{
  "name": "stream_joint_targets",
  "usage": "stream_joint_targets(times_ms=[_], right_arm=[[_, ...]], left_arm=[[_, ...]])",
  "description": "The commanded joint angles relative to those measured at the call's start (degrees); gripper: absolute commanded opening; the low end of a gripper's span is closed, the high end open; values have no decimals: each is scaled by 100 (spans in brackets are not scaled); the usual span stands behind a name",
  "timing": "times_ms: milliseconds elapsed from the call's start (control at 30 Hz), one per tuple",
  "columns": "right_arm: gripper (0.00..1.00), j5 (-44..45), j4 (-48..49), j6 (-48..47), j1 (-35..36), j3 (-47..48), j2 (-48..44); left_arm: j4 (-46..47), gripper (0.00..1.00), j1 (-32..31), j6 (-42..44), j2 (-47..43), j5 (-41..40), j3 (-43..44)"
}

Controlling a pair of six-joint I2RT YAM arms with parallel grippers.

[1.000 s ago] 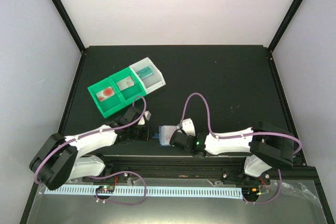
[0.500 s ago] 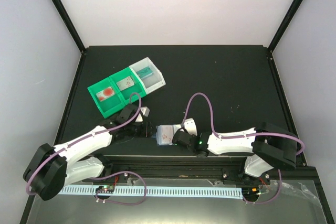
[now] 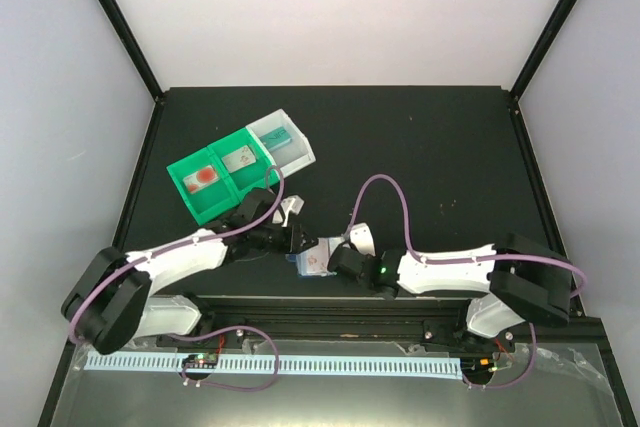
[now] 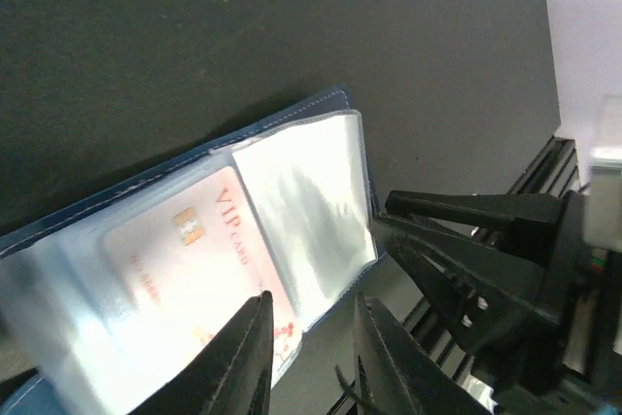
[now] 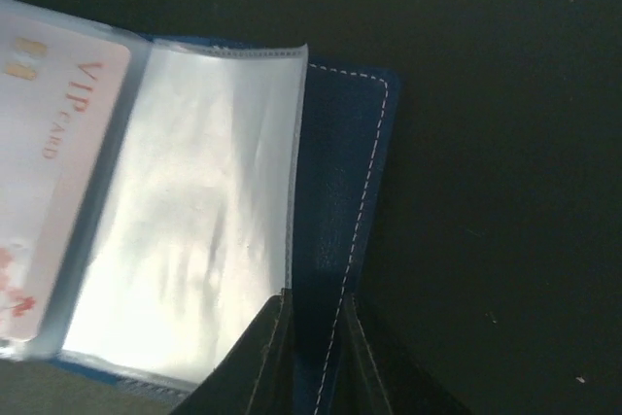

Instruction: Take the credit cards out of the card holder

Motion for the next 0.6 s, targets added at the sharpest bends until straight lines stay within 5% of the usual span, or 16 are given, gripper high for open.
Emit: stream_joint_targets(times_ms=[0,233,433,567], right_arm=[[18,-7,-211,-41,-4,265,-397],[23,-379,-493,-197,13,679,-873],[23,-1359,884,-587,149,480,-1004],[23,-1022,1021,-416,164,480,-674]], left_arm=[[748,23,-29,129,475,541,289],[1395,19,-28,103,1516,828,407],[1909,16,-28,-62,1956,1124,429],[1682,15,-22,-51,1932,984,494]])
